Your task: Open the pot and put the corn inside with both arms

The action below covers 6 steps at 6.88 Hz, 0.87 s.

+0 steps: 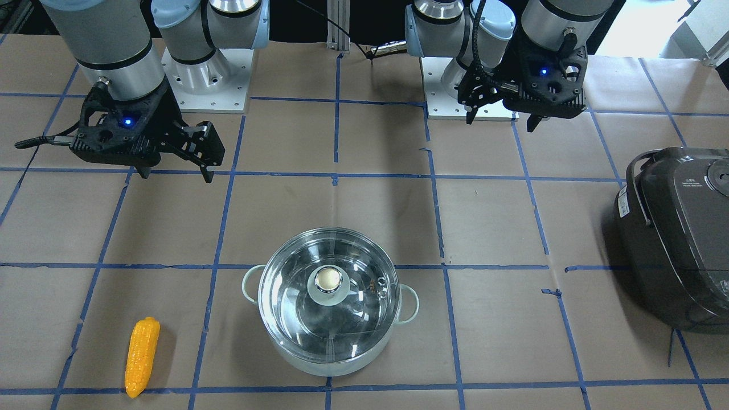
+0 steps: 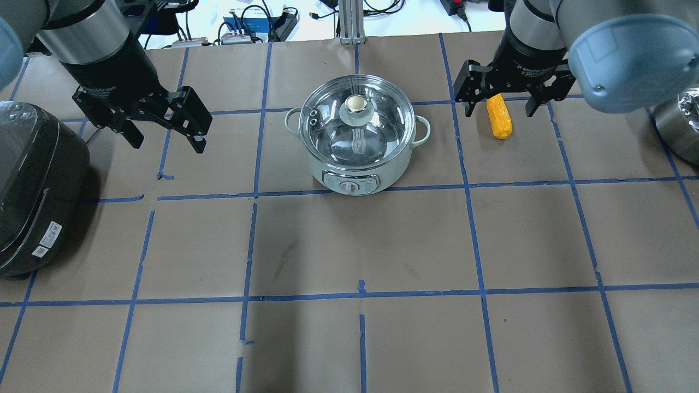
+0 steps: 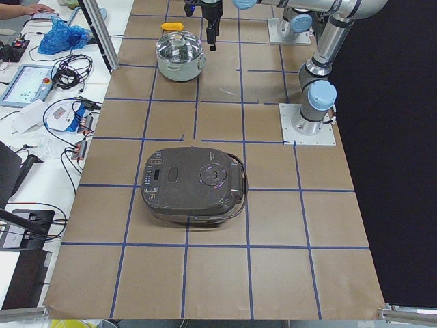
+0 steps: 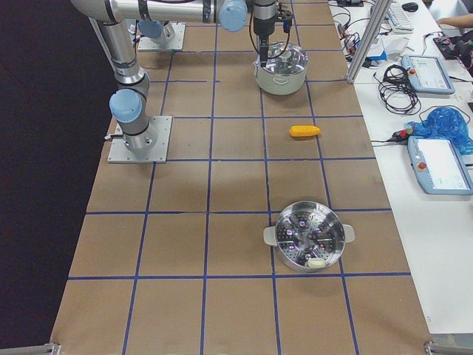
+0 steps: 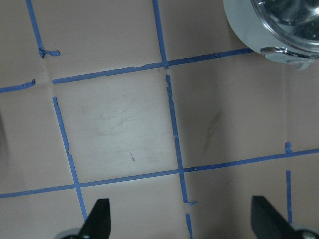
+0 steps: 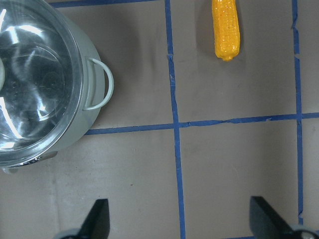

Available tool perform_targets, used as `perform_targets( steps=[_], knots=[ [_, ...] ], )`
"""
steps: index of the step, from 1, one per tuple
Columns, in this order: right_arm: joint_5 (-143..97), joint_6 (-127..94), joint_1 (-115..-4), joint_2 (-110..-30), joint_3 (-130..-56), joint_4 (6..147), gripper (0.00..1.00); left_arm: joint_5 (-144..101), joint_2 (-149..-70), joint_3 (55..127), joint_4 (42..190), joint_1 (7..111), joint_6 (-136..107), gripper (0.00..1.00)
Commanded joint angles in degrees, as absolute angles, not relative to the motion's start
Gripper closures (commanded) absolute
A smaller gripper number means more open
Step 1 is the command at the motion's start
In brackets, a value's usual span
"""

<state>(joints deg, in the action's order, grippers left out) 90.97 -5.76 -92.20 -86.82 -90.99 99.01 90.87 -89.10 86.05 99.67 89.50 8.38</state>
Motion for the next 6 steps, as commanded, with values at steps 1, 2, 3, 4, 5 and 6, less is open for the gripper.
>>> perform_targets(
  steps=[1,2,3,4,5,6],
  knots=[
    [91.0,-5.7,-92.2,-86.8,-91.1,98.9,0.0,90.9,-89.1,86.0,99.7,89.5,8.5,0.0],
    [91.0,-5.8,-92.2,-86.8,-91.1,99.1,0.0,90.8,-89.8,85.4,99.6,89.6,7.9,0.0],
    [91.0,-5.8,-92.2,-86.7,-90.9,99.1,0.0,89.2,-91.1,84.2,98.3,89.7,6.3,0.0],
    [91.0,-5.7,-92.2,-86.7,-91.0,99.2,0.0,88.5,-92.2,83.9,97.1,90.4,4.2,0.0],
    [91.0,-4.9,-91.8,-86.6,-90.9,99.2,0.0,84.2,-93.2,83.7,93.9,92.4,0.5,0.0],
    [91.1,-2.1,-90.6,-85.1,-90.0,99.6,0.01,82.4,-95.9,82.5,90.2,95.6,-3.6,0.0]
  ],
)
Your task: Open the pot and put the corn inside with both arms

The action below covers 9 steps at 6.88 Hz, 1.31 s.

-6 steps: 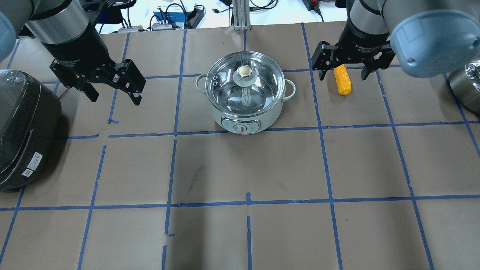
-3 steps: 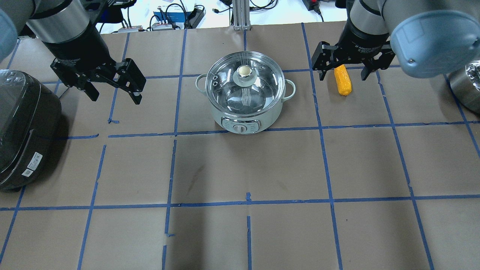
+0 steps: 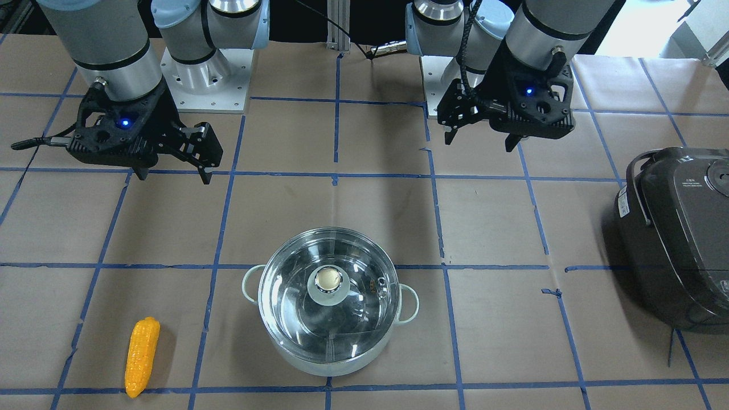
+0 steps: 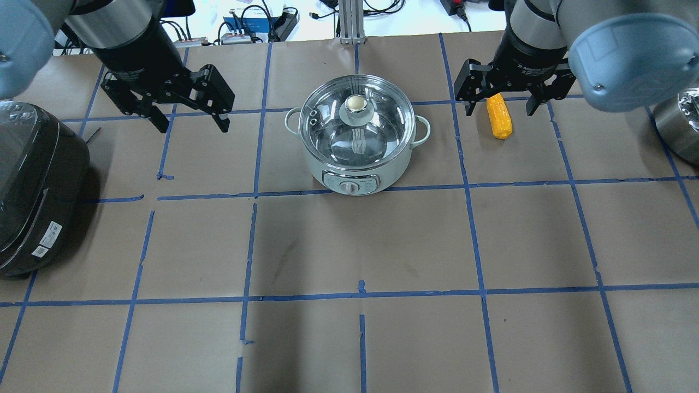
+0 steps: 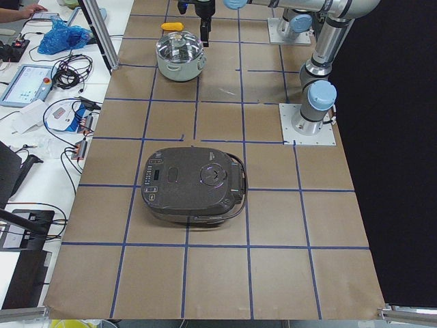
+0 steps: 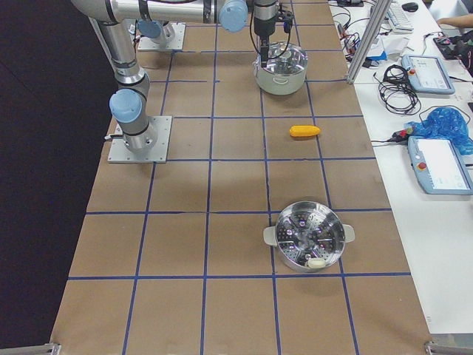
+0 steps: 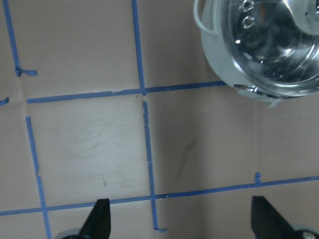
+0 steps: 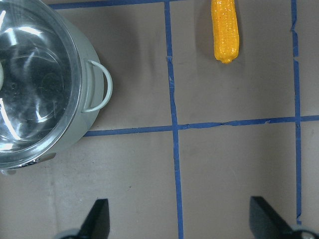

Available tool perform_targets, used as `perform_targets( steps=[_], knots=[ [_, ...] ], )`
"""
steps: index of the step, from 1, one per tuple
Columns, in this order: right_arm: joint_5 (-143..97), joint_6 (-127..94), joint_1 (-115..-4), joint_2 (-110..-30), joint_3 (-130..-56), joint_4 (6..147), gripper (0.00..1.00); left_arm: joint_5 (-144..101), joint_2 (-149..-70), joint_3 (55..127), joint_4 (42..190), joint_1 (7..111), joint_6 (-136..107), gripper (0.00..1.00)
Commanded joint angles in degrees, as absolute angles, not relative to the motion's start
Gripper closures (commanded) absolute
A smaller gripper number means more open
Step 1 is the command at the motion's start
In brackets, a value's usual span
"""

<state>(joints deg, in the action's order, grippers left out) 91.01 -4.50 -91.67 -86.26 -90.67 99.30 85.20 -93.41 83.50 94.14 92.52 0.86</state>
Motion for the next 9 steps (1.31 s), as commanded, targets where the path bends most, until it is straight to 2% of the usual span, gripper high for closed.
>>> perform_targets(
  steps=[1,3,4,6,8,9],
  knots=[
    [91.2,-0.1,-88.0,-82.0,-88.0,99.7,0.02,82.3,-100.8,79.0,86.4,98.9,-5.6,0.0],
    [91.1,2.4,-84.8,-69.0,-83.9,110.6,0.04,81.9,-112.8,69.7,81.6,104.1,-11.9,0.0],
    [91.1,3.4,-84.1,-62.3,-84.1,120.5,0.05,81.9,-117.0,67.7,78.3,104.9,-13.9,0.0],
    [91.0,3.6,-83.8,-52.5,-84.2,134.5,0.08,81.9,-120.7,67.8,75.0,105.2,-14.6,0.0],
    [90.9,6.7,-81.6,-50.3,-84.4,137.2,0.16,81.9,-122.2,67.9,74.9,105.2,-16.3,0.0],
    [90.9,7.4,-80.8,-50.5,-84.8,136.2,0.31,81.8,-122.9,68.2,74.4,105.5,-17.0,0.0]
  ],
)
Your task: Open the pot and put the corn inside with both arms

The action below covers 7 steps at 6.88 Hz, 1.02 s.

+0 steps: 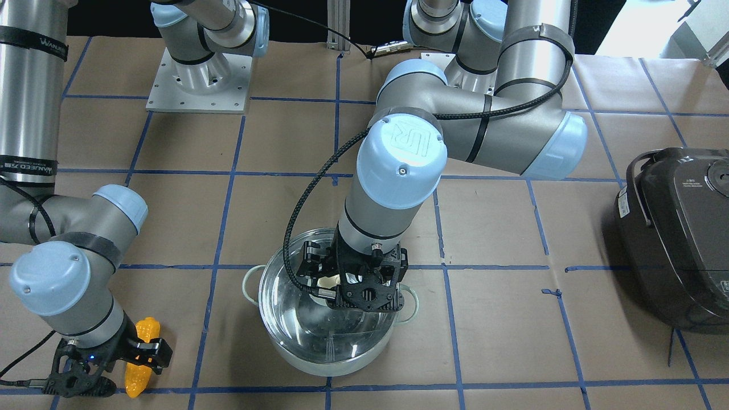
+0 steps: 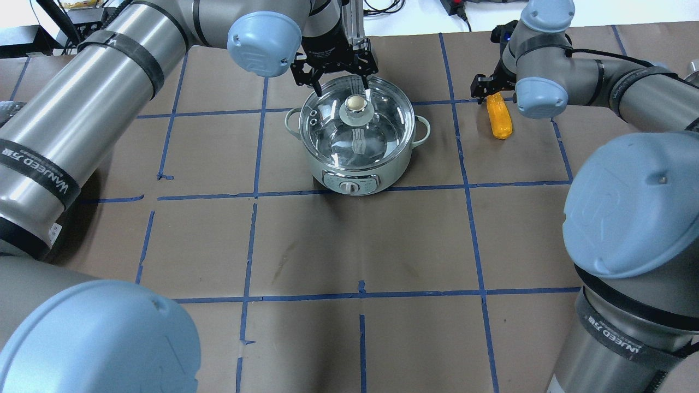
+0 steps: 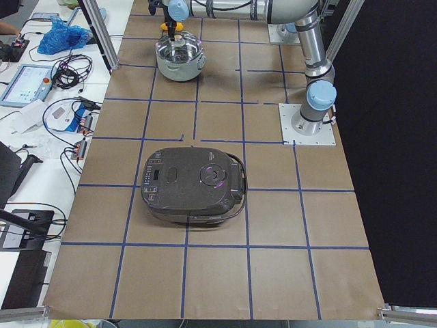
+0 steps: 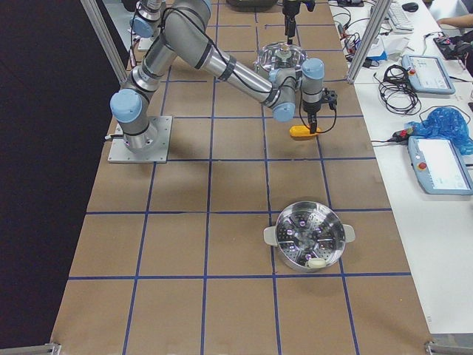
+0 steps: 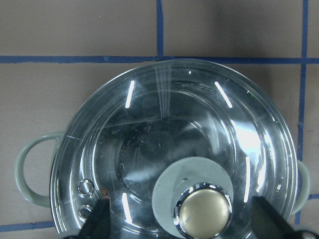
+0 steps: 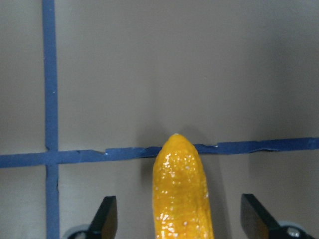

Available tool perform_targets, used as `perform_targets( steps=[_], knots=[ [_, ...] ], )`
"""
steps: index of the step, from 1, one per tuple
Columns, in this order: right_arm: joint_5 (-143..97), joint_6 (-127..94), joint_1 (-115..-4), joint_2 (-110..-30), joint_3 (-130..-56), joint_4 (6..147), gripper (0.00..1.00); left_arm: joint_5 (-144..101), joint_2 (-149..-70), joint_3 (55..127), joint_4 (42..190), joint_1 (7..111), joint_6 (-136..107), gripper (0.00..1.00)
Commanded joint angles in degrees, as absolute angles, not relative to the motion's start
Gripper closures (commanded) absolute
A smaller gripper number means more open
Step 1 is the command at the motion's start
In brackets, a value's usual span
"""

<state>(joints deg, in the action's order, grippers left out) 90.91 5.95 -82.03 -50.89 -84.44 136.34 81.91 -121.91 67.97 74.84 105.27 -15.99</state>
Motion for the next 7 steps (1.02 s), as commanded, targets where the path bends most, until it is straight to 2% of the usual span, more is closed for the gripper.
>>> perform_targets(
  steps=[1,3,4,5,6,7],
  knots=[
    [90.9,7.1,-80.8,-50.6,-85.4,136.1,0.61,81.8,-123.0,68.2,74.4,106.3,-17.6,0.0],
    [86.8,6.9,-80.8,-50.6,-85.8,136.1,0.87,81.8,-123.0,68.3,74.4,107.2,-19.0,0.0],
    [86.8,6.8,-80.9,-51.8,-84.6,134.5,0.92,81.9,-123.0,68.8,74.4,107.3,-19.0,0.0],
    [86.9,6.9,-81.0,-56.6,-83.2,128.6,0.92,81.9,-123.0,69.9,73.6,107.3,-18.6,0.13],
    [87.1,6.8,-81.2,-60.8,-82.5,121.5,0.92,81.9,-123.0,70.1,73.2,107.3,-18.5,0.51],
    [87.3,6.2,-81.6,-65.4,-82.9,116.8,0.92,81.9,-123.0,70.0,73.2,107.3,-18.9,0.79]
  ],
)
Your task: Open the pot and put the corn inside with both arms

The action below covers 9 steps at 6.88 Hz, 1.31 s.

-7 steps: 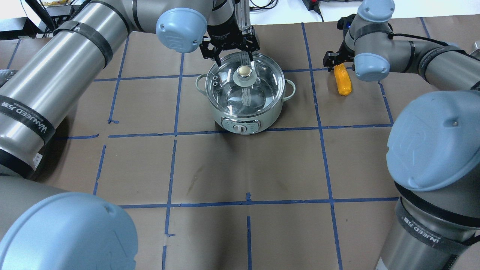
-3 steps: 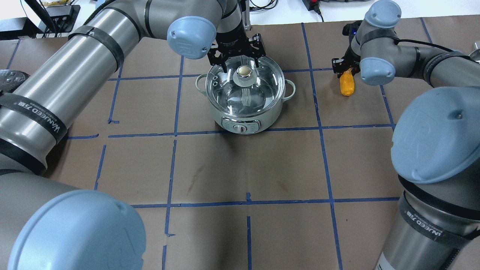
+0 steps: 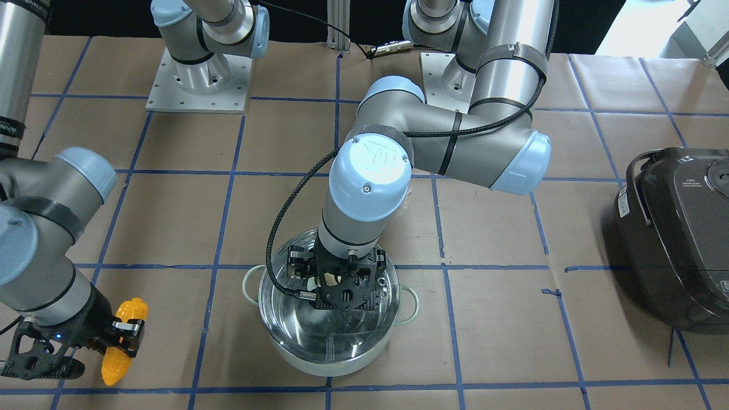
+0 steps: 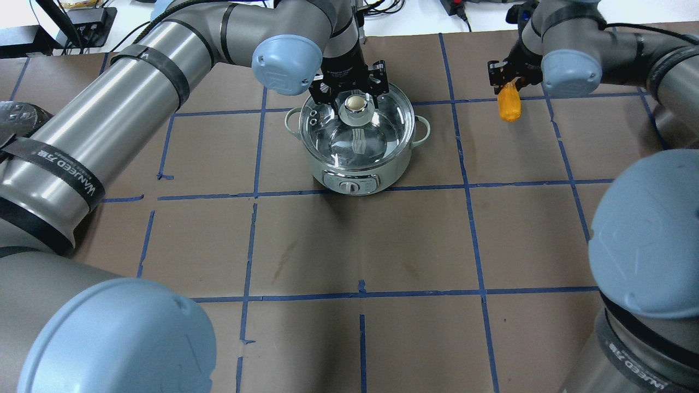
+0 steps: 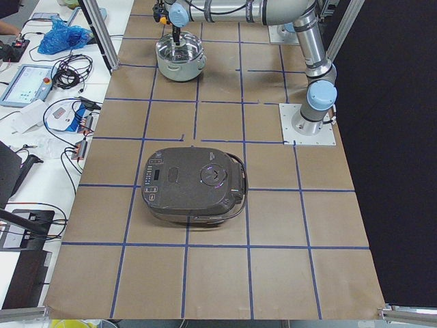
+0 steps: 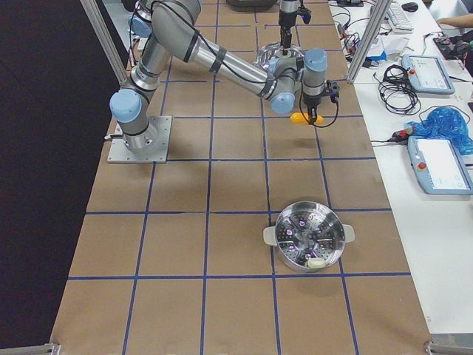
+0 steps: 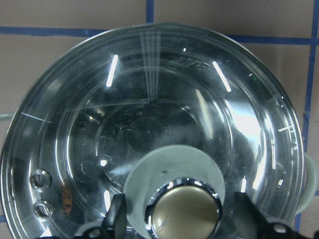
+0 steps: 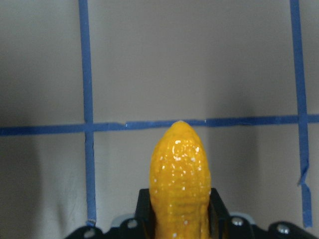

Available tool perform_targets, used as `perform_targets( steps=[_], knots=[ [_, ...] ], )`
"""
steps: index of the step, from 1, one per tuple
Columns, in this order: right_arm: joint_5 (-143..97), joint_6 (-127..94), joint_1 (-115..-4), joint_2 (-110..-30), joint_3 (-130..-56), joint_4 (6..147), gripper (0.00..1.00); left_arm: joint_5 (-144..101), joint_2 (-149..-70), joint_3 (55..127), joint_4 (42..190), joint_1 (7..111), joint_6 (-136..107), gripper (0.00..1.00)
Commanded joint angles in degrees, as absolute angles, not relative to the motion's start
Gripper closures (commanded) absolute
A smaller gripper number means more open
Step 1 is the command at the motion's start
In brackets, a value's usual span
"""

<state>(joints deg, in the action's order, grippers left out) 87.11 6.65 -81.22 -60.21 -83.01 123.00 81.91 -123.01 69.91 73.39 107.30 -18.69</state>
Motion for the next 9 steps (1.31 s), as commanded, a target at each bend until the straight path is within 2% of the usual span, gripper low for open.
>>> perform_targets(
  steps=[1,3,5,7,9],
  knots=[
    [86.6,4.9,-81.7,-67.7,-82.9,114.5,0.92,81.9,-122.9,69.7,73.2,107.3,-19.1,0.95],
    [86.4,1.4,-85.1,-69.7,-82.8,114.9,0.92,82.1,-121.4,69.4,73.3,107.3,-19.0,0.98],
    [86.5,-2.9,-90.0,-69.8,-82.5,115.4,0.92,82.7,-116.2,70.0,77.5,104.4,-13.5,0.98],
    [86.5,-8.6,-97.4,-69.1,-82.8,115.9,0.92,83.8,-112.7,71.1,82.9,93.7,-0.2,0.98],
    [86.1,-14.0,-105.2,-65.8,-82.4,121.2,0.91,84.6,-112.7,74.7,82.1,83.2,19.1,0.98]
  ],
)
